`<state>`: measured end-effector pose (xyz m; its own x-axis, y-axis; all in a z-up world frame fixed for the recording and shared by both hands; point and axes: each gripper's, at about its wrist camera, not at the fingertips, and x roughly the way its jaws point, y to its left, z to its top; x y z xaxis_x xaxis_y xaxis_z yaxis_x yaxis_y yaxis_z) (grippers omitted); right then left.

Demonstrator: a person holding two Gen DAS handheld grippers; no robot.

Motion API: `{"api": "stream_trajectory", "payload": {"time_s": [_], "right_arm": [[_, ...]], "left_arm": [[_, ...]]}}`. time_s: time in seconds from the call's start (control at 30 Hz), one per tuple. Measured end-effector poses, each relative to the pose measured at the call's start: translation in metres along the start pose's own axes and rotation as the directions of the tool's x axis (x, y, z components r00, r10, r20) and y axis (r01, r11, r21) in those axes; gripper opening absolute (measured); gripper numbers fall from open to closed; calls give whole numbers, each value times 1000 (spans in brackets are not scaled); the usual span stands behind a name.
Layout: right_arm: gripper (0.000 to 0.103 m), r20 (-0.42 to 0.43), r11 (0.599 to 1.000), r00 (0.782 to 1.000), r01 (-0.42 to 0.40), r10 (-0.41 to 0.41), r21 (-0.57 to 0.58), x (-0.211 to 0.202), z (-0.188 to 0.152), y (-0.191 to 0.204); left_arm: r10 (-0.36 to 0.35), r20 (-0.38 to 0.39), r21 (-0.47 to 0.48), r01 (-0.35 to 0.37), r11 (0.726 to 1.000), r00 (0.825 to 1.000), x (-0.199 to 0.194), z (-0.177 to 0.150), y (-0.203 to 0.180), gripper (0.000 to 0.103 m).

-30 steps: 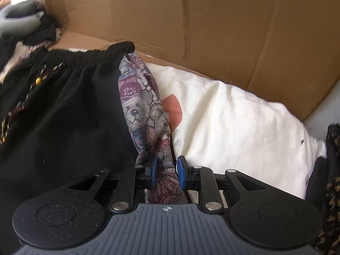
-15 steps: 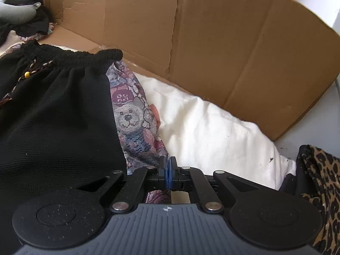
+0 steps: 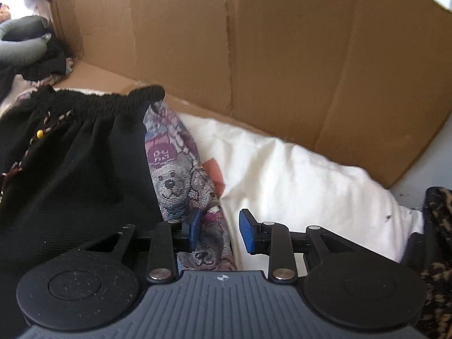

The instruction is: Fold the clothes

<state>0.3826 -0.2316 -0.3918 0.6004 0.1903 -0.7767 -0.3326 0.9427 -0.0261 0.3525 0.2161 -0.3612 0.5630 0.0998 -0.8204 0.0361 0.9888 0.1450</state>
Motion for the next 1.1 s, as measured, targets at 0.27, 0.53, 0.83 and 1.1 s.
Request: {"api": "stream_trajectory", "payload": {"time_s": [0.27, 0.53, 0.83, 1.1], "right_arm": [[28, 54, 995, 998, 19, -14, -96, -5, -1, 16], [23, 16, 995, 1000, -4, 5, -100, 8, 1, 14], [24, -18, 997, 999, -46, 45, -67, 13, 5, 6], [36, -45, 996, 999, -32, 28, -86, 17, 10, 5]], "left_arm": [[-17, 28, -5, 18, 1000, 999, 2, 8, -2, 25], [-43, 19, -1, 43, 999, 999, 16, 19, -7, 34], [-68, -27, -14, 67, 998, 997, 32, 18, -5, 36], [-104, -71, 25, 106, 994, 992, 34, 21, -7, 28]]}}
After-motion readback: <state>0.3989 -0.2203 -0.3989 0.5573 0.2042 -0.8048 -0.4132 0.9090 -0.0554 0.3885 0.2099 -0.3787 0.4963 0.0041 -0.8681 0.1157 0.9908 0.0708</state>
